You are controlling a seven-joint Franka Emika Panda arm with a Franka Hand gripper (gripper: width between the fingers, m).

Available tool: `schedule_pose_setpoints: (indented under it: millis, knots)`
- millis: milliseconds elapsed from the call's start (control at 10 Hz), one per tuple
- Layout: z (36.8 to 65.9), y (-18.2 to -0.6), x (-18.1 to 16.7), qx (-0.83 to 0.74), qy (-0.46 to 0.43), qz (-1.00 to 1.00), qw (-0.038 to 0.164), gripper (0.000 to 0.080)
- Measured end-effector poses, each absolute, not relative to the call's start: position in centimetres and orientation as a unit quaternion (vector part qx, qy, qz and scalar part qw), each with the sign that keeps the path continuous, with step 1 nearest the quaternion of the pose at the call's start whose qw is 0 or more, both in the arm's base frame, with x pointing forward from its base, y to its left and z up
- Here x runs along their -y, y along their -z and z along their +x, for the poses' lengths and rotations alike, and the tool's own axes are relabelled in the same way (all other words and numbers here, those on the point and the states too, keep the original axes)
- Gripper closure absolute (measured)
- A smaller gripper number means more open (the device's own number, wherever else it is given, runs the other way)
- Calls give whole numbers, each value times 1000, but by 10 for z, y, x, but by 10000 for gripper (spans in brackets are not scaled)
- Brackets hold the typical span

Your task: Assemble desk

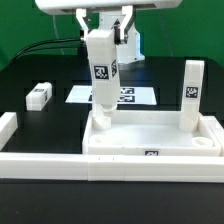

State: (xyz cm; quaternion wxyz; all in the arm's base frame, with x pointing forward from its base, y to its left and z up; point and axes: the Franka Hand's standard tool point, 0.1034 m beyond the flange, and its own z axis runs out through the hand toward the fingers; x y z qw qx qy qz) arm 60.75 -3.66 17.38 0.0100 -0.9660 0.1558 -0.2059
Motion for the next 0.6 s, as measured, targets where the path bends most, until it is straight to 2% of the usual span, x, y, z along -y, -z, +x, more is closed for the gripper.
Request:
schedule_pose_setpoints:
  millis: [100,400,600]
  knots:
    - [608,-177,22,-170,248,-954,13,515]
    - [608,-177,-37,-124,251,-960,24,515]
    - [608,-175,-33,-127,250,-960,23,515]
